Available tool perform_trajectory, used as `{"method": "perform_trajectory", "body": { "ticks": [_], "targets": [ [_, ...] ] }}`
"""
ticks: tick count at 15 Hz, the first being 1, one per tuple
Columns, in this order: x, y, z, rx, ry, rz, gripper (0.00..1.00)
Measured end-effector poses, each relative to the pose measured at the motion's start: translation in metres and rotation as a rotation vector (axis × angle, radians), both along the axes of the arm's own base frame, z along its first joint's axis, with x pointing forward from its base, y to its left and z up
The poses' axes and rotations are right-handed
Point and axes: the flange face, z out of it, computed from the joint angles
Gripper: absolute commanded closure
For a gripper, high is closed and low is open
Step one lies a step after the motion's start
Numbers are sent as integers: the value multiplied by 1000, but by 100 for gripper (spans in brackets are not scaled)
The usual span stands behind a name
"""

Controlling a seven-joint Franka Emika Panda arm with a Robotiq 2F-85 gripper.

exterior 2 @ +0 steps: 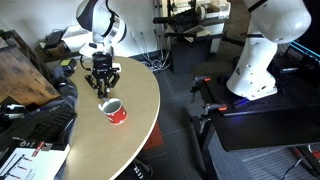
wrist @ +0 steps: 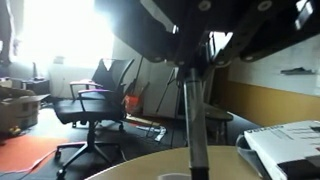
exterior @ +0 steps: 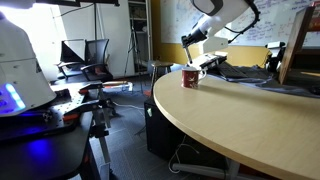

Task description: Put the marker in the mug

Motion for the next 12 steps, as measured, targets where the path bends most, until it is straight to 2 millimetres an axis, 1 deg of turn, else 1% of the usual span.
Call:
{"method": "perform_trajectory", "body": {
  "ticks": [2,3,4,5,6,8,9,10,11,12],
  "targets": [
    [2,-6,-15,14,18,-30,95],
    [2,-9,-22,25,27,-50,71],
    [2,-13,-29,35,37,-73,54],
    [2,-17,-35,41,51,-95,49],
    [1,-20,-39,46,68,-115,41],
    [1,-25,-41,53,105,-155,25],
    [2,-27,-39,49,126,-182,19],
    [4,-28,-37,29,149,-216,10],
    [6,-28,-31,-1,166,-250,3],
    [7,-26,-23,-31,180,-284,0]
  ]
}}
